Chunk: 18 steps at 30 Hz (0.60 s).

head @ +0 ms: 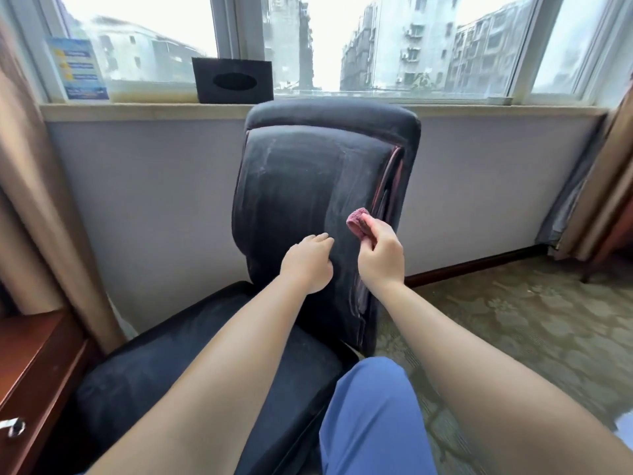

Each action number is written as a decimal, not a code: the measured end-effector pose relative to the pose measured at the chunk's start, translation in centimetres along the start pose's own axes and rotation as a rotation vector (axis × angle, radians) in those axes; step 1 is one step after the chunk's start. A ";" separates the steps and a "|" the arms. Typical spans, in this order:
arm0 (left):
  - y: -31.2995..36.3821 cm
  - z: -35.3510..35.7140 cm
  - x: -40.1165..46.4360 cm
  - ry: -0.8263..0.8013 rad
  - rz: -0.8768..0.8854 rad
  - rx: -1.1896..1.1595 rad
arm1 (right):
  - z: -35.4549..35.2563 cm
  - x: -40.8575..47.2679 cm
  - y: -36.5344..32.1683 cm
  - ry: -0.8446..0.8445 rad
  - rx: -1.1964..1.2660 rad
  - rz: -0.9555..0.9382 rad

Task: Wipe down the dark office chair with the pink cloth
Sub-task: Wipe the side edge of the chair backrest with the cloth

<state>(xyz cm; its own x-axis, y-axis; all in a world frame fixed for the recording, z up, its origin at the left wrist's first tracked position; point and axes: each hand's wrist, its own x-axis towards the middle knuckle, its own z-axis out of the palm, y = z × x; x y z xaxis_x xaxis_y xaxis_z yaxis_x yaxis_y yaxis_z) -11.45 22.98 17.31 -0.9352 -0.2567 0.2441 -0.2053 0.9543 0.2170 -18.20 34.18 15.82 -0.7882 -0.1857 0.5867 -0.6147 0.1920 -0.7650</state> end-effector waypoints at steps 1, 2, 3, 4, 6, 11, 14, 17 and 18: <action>0.9 -0.1 0.6 0.002 0.018 0.014 | -0.8 0.7 0.1 -0.002 -0.041 -0.016; 1.7 -0.3 1.2 0.008 0.032 0.029 | -1.6 1.4 0.2 -0.009 -0.082 -0.033; 2.5 -0.4 1.9 0.018 0.047 0.048 | -2.3 2.1 0.3 -0.014 -0.115 -0.051; 3.1 -0.6 2.6 0.031 0.061 0.070 | -2.9 2.9 0.6 -0.015 -0.143 -0.064; 4.0 -0.8 4.0 0.056 0.072 0.093 | -4.0 4.4 1.0 -0.015 -0.200 -0.103; 5.1 -1.4 7.9 0.153 0.053 0.033 | -5.6 8.7 2.3 0.040 -0.381 -0.243; 5.4 -1.8 10.2 0.245 0.052 -0.036 | -5.9 11.8 2.4 0.116 -0.507 -0.392; 5.2 -2.1 12.3 0.310 0.064 -0.068 | -5.9 14.6 2.4 0.187 -0.675 -0.541; 5.0 -2.0 12.9 0.322 0.070 -0.064 | -5.8 15.3 2.4 0.200 -0.723 -0.584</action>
<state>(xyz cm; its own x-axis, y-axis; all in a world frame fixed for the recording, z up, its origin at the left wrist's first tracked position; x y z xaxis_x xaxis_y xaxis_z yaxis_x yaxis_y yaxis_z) -24.00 24.09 23.40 -0.8048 -0.2359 0.5446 -0.1157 0.9624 0.2459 -31.93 37.40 24.54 -0.2995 -0.2857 0.9103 -0.7301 0.6829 -0.0259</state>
